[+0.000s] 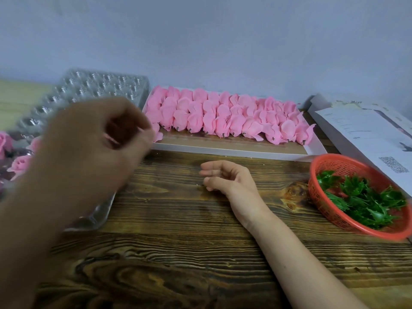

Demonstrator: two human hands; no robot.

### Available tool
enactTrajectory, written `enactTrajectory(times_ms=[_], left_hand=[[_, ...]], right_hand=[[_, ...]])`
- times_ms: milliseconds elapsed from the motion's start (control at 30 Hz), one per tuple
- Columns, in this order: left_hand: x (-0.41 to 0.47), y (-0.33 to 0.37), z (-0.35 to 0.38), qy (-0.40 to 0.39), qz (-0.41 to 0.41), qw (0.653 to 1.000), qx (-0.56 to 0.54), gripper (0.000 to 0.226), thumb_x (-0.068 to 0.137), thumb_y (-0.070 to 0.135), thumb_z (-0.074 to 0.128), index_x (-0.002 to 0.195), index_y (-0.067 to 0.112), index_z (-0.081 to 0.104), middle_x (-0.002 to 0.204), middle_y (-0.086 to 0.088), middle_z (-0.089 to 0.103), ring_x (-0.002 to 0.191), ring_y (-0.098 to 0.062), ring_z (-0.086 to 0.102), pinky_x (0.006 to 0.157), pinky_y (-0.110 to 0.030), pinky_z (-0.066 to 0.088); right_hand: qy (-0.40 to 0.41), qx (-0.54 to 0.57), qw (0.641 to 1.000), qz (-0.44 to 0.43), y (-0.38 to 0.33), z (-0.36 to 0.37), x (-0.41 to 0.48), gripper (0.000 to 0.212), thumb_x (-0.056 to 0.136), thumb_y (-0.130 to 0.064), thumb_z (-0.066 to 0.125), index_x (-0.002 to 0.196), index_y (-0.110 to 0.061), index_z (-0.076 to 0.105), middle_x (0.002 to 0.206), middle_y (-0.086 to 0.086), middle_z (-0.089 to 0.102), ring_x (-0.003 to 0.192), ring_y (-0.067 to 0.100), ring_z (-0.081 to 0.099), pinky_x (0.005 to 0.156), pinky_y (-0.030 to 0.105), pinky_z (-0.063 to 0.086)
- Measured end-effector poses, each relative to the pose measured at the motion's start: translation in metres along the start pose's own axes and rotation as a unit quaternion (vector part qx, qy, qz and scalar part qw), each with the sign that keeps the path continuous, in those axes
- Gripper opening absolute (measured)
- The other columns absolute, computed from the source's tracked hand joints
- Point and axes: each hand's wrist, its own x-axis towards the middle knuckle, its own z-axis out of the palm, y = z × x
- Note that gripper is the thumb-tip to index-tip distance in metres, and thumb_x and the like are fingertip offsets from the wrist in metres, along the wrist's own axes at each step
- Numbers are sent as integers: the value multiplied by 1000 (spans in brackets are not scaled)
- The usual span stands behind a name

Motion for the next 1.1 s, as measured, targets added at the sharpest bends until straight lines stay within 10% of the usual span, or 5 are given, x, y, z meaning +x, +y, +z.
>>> enactTrajectory(times_ms=[167,467,867,1100], left_hand=[[-2,4,81,-32,-45,997,-61,16,83,21,76,73,24,64,61,4,63,57,-6,56,56,-17,43],[1,-21,128,-21,-174,974,-141,16,87,18,72,76,25,63,59,6,64,53,2,56,56,-12,38],[0,-30,132,-113,-234,956,-139,4,90,17,71,88,19,68,79,1,70,79,-10,65,70,-20,46],[1,-30,136,-110,-247,954,-132,3,91,17,70,93,19,68,84,4,70,82,-8,64,70,-18,46]], right_hand=[[12,8,1000,3,2,0,2,28,82,9,66,102,-8,72,95,10,75,77,9,65,78,26,53],[57,76,995,7,-16,2,8,13,89,4,62,99,4,69,91,22,67,68,15,58,69,25,49],[52,-189,981,-9,-82,46,93,20,84,-16,69,85,4,69,84,19,73,73,25,69,82,39,60],[-19,-305,946,110,-79,75,137,29,81,-29,73,83,-12,50,65,7,49,54,18,47,56,28,44]])
